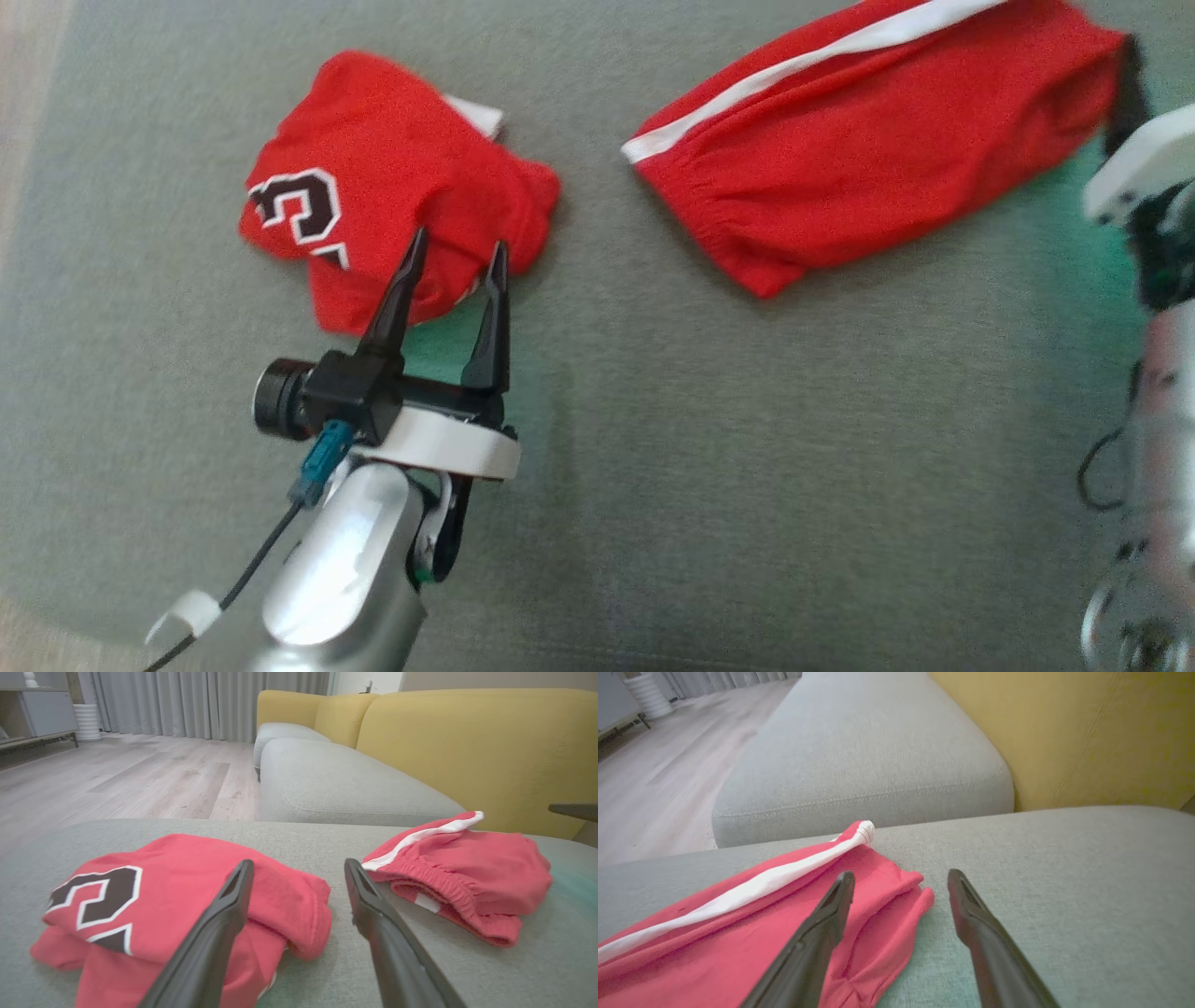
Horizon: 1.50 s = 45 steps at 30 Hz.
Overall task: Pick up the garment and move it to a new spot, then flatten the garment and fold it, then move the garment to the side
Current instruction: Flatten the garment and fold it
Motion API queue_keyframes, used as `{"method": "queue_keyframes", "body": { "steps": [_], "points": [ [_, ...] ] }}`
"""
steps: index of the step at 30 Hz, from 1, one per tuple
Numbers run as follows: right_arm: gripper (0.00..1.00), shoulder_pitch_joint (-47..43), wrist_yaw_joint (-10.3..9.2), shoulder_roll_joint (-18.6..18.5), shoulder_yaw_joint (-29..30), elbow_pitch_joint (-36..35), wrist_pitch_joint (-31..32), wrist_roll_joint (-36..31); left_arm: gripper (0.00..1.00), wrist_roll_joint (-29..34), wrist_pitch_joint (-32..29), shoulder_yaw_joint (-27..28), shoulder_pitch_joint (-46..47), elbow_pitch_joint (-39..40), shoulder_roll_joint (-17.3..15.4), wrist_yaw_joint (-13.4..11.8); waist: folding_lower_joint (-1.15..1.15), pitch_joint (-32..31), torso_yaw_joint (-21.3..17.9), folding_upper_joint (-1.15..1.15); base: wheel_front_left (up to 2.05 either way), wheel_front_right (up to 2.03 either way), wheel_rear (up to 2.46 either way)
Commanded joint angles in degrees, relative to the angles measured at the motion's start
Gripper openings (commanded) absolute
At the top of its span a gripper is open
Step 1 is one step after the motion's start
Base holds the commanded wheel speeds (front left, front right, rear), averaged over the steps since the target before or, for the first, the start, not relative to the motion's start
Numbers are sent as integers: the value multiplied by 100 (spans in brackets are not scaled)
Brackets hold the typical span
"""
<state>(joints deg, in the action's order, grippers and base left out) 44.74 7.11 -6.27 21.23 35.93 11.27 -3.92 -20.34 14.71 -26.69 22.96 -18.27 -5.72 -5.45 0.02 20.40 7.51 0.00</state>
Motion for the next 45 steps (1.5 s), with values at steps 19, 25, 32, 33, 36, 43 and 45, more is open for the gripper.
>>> {"method": "queue_keyframes", "body": {
  "steps": [19,25,32,33,36,43,45],
  "points": [
    [25,1602,37,-430,1782,2170,596,-2350,100,287,29,509,356,172,233,247,-2,748,768,0,0,0,0],
    [0,1780,37,-629,1318,2647,-135,-2226,100,369,29,613,303,133,252,280,-2,616,583,0,0,0,0],
    [0,1629,37,-810,1137,3120,-819,-1724,100,425,29,709,178,59,264,320,-2,262,295,0,0,0,0],
    [0,1577,37,-841,1121,3194,-915,-1623,100,436,29,731,152,45,264,323,-2,198,237,0,0,0,0],
    [0,1420,37,-971,1086,3370,-1179,-1311,100,474,29,803,81,30,264,335,-2,43,58,0,0,0,0],
    [0,927,37,-1300,1137,3526,-1599,-617,100,547,29,929,-35,-1,259,376,-2,-229,-254,0,0,0,0],
    [0,780,37,-1371,1167,3544,-1674,-442,100,560,29,958,-63,-8,259,381,-2,-284,-313,0,0,0,0]
  ]
}}
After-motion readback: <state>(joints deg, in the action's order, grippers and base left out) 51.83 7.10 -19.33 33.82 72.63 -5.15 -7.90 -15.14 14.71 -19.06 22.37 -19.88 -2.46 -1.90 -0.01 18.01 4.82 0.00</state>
